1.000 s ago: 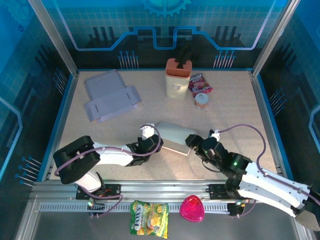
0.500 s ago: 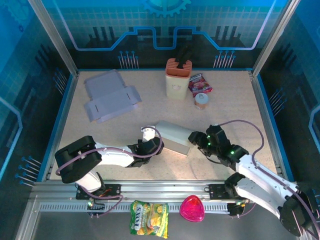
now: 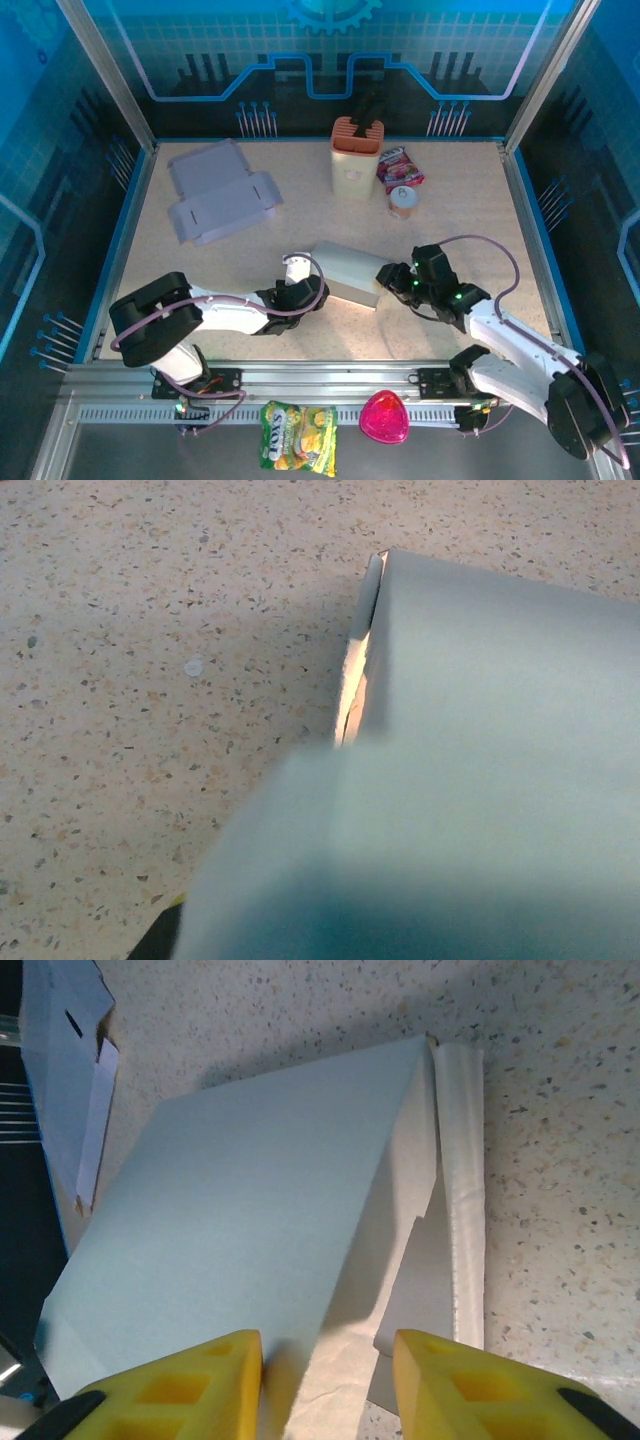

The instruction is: Fold the paper box

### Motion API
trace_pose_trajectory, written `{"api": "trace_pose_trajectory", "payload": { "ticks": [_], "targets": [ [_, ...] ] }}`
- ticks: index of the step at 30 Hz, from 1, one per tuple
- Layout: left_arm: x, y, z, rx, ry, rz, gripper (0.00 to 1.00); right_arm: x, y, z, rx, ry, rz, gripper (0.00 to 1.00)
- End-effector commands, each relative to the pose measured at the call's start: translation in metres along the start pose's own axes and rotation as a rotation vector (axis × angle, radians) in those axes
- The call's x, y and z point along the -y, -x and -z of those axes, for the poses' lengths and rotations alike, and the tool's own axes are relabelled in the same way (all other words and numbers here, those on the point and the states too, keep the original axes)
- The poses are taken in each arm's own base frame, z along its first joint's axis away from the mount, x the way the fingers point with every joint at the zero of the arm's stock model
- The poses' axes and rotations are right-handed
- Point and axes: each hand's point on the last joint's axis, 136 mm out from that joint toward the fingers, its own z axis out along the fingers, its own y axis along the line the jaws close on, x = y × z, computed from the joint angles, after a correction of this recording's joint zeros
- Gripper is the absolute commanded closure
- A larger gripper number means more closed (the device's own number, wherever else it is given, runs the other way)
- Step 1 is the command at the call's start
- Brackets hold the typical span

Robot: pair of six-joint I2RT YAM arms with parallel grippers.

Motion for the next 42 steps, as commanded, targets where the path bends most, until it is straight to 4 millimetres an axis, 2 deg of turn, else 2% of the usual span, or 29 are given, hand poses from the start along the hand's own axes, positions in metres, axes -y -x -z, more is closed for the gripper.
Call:
{"api": "trace_pose_trajectory", "payload": {
  "ticks": [1, 2, 4, 6, 7, 9, 12, 17, 22, 25, 27, 32, 34, 37, 42],
  "targets": [
    [-0.003, -0.019, 0.005, -0.089, -0.005, -0.017, 1.0, 0.002, -0.002, -0.008, -0.029, 0.013, 0.02, 0.61],
    [-0.002, -0.019, 0.007, -0.099, -0.016, -0.013, 0.99, 0.003, -0.002, -0.009, -0.031, 0.009, 0.023, 0.61],
    [-0.001, -0.021, 0.011, -0.119, -0.033, -0.004, 0.88, 0.005, -0.001, -0.01, -0.023, -0.007, 0.032, 0.6],
    [-0.004, -0.023, 0.015, -0.137, -0.035, 0.012, 0.71, 0.01, 0.0, -0.011, -0.022, -0.031, 0.047, 0.58],
    [-0.006, -0.024, 0.017, -0.14, -0.035, 0.023, 0.66, 0.011, 0.0, -0.011, -0.025, -0.041, 0.053, 0.58],
    [-0.009, -0.025, 0.022, -0.143, -0.047, 0.049, 0.59, 0.014, -0.001, -0.014, -0.034, -0.051, 0.057, 0.57],
    [-0.008, -0.023, 0.028, -0.148, -0.075, 0.069, 0.54, 0.017, -0.002, -0.019, -0.041, -0.059, 0.057, 0.58],
    [0.002, -0.017, 0.036, -0.17, -0.119, 0.058, 0.53, 0.018, -0.002, -0.024, -0.048, -0.065, 0.055, 0.6],
    [-0.002, -0.018, 0.049, -0.208, -0.133, 0.092, 0.5, 0.02, -0.001, -0.023, -0.044, -0.081, 0.066, 0.6],
    [-0.005, -0.008, 0.067, -0.204, -0.164, 0.129, 0.44, 0.022, 0.0, -0.022, -0.042, -0.097, 0.082, 0.59],
    [-0.007, 0.004, 0.081, -0.193, -0.191, 0.147, 0.37, 0.025, 0.001, -0.022, -0.042, -0.108, 0.088, 0.57],
    [-0.008, 0.038, 0.105, -0.171, -0.239, 0.175, 0.29, 0.029, 0.002, -0.025, -0.051, -0.125, 0.105, 0.57],
    [-0.012, 0.05, 0.104, -0.182, -0.249, 0.198, 0.29, 0.031, 0.002, -0.027, -0.057, -0.132, 0.11, 0.57],
    [-0.02, 0.066, 0.092, -0.214, -0.267, 0.234, 0.29, 0.033, 0.002, -0.03, -0.069, -0.141, 0.123, 0.58],
    [-0.026, 0.084, 0.056, -0.271, -0.31, 0.241, 0.31, 0.037, 0.001, -0.035, -0.095, -0.157, 0.151, 0.58]
  ]
}}
